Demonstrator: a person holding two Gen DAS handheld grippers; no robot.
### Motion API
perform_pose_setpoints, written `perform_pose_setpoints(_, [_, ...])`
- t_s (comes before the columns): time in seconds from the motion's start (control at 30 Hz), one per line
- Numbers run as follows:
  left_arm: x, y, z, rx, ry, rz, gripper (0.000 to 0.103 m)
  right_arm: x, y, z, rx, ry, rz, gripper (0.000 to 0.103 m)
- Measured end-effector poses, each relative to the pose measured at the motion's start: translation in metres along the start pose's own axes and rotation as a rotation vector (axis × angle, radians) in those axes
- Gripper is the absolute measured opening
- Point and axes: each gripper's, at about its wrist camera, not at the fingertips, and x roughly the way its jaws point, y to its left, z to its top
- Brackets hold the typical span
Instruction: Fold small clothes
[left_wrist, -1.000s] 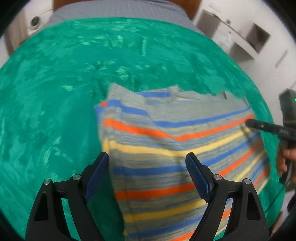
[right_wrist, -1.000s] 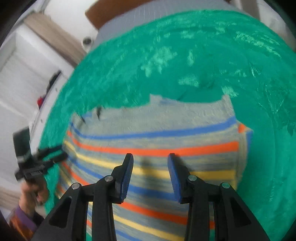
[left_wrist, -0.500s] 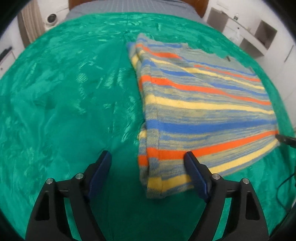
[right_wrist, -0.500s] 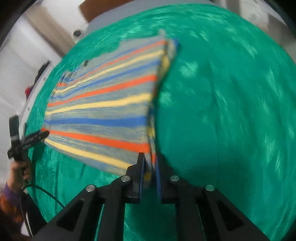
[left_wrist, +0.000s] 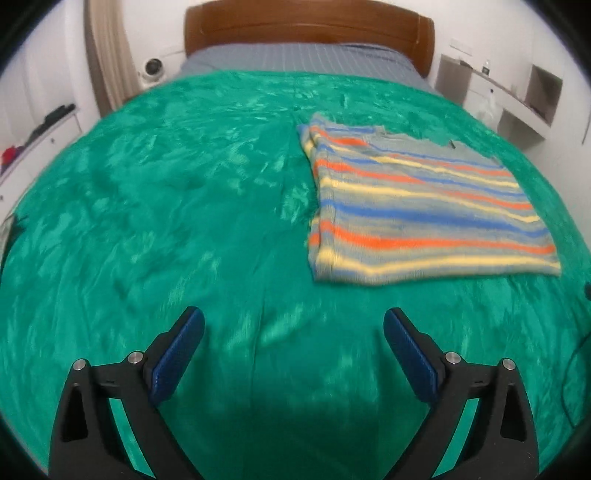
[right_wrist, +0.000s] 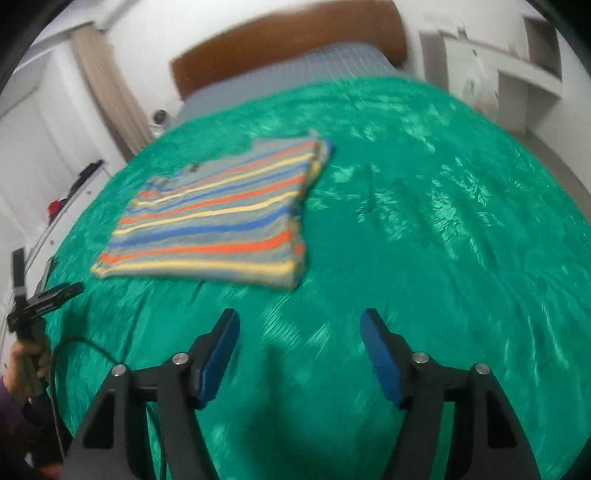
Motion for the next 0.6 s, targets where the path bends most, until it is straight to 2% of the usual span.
perform_pose_setpoints(0.13, [0.016,-0.011,-0.022,0.041,0.003,0.01,0.099,0.003,0.026,-0.031,-0.077,-0.056,-0.03,0.076])
perform_pose_setpoints(0.2, [0.019,-0.013,-0.031,0.067,-0.025,0.024,0.102,0.01,0.031,-0.041,-0.079,-0.018,-0.039,0.076])
perform_pose_setpoints(0.27, [0.02,-0.01,-0.033,0.058,-0.035,0.011,0.102,0.011,0.038,-0.036,-0.082,-0.008,-0.024,0.076])
perform_pose_setpoints(0.37, [0.019,-0.002,-0.036,0.032,-0.034,-0.022,0.103,0.008,0.062,0.0,-0.16,-0.022,0.006,0.076])
perform_pose_setpoints(0.43, [0.02,0.0,-0.038,0.023,-0.043,-0.035,0.103,0.017,0.089,0.036,-0.219,-0.001,0.064,0.075])
perform_pose_setpoints(0.53, [0.019,-0.002,-0.04,0.026,-0.054,-0.029,0.103,0.054,0.137,0.091,-0.281,0.074,0.168,0.06])
perform_pose_setpoints(0.6, [0.019,-0.003,-0.041,0.024,-0.059,-0.032,0.103,0.09,0.169,0.124,-0.33,0.118,0.196,0.051])
